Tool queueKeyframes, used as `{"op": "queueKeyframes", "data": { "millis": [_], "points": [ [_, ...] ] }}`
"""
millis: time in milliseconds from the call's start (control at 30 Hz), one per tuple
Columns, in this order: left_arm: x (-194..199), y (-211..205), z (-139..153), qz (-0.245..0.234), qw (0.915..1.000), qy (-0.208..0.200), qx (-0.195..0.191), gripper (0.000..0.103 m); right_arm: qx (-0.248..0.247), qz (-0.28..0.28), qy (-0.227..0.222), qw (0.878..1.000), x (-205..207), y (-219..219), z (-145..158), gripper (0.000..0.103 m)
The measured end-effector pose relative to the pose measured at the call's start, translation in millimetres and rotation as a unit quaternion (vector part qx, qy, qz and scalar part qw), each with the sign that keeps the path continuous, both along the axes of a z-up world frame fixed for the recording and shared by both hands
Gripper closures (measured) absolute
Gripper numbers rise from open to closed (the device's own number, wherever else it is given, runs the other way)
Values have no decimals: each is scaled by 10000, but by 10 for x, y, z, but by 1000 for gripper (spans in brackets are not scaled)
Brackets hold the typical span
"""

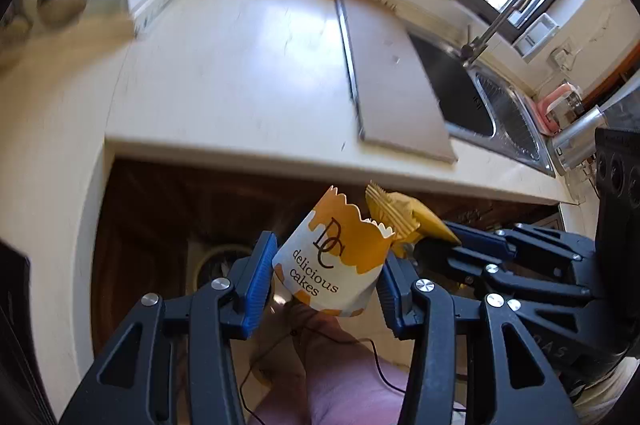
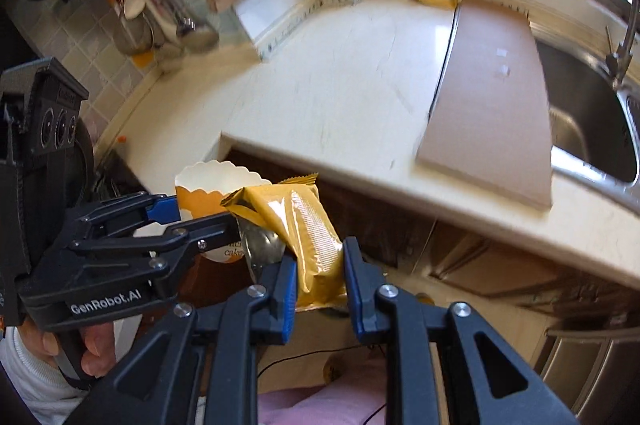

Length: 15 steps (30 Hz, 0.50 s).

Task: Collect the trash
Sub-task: 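Carry the cake cup and yellow wrapper down over the black floor bin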

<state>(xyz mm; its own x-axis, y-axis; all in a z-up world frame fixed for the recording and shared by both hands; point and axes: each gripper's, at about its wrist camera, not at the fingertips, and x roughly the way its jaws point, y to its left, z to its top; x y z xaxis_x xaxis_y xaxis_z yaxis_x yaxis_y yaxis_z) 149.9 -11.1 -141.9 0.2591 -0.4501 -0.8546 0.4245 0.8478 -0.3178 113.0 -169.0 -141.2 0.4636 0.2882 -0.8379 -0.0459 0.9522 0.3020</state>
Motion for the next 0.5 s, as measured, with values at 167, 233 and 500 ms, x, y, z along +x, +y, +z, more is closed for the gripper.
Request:
{"op": "queueKeyframes", "data": {
  "millis": [167, 233, 500],
  "points": [
    [-64, 239, -683, 284, 9968, 735, 156, 57, 16, 191, 950, 9953, -32, 224, -706, 82],
    [-80, 313, -999, 376, 9937, 1025, 241, 57, 48, 214, 1233, 9921, 0, 269, -969, 82],
    [-85, 589, -2397, 891, 9742, 1981, 608, 57, 260, 193, 2227, 9744, 218, 379, -2199, 82]
  ]
}}
